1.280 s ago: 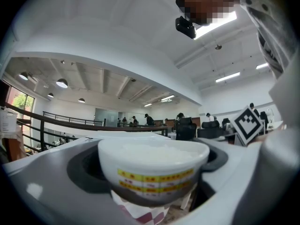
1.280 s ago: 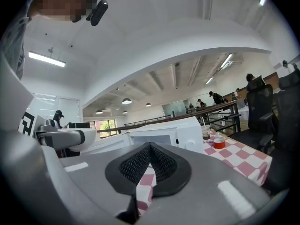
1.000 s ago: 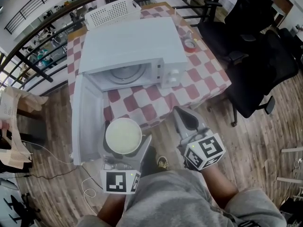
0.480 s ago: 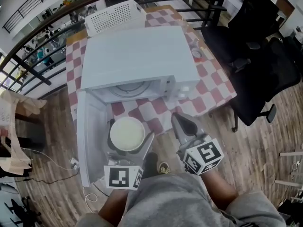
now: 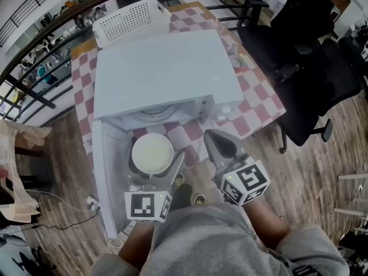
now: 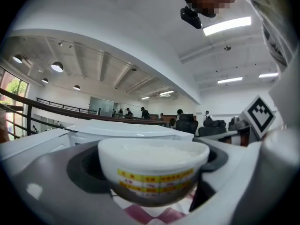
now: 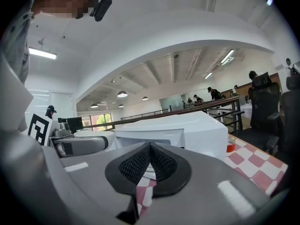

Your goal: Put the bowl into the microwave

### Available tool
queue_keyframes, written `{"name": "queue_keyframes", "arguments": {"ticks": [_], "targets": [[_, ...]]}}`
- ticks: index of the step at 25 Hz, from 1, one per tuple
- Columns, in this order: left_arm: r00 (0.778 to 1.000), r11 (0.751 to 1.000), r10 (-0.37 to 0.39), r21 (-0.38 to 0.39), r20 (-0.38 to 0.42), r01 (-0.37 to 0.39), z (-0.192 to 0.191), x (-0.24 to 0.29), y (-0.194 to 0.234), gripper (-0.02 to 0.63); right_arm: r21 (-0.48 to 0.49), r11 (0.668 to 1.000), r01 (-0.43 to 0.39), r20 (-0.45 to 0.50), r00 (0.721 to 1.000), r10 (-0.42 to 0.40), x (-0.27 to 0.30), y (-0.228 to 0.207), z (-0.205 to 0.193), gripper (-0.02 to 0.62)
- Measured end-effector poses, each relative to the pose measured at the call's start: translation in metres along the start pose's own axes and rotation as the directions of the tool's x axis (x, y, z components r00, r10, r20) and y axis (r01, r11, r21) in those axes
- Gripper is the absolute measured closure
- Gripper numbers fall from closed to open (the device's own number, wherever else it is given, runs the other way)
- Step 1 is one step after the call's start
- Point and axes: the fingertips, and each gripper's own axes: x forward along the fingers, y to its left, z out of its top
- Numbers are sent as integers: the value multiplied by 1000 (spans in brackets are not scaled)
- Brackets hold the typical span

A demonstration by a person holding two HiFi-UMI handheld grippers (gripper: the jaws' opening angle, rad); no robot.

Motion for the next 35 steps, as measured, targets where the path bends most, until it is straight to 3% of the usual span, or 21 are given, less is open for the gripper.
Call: {"name": "queue_keyframes", "arguments": {"ticks": [13, 19, 26, 35], "targets": [[999, 998, -42, -37, -9, 41, -6, 14, 20, 66, -12, 1000, 1, -18, 1000, -1, 32, 11, 2, 603], [1000, 997, -17, -73, 1, 17, -4, 14, 35, 66, -23, 1000, 7, -2, 1000, -7, 45, 17, 7, 603], [1000, 998, -1, -68, 4, 2, -3, 20, 47, 66, -28, 1000, 12, 5, 1000, -12, 56, 22, 12, 603], [999, 1000, 6, -27, -49, -7, -36, 28, 65, 66, -17, 1000, 6, -20, 1000, -6, 70, 24, 3, 603]]}}
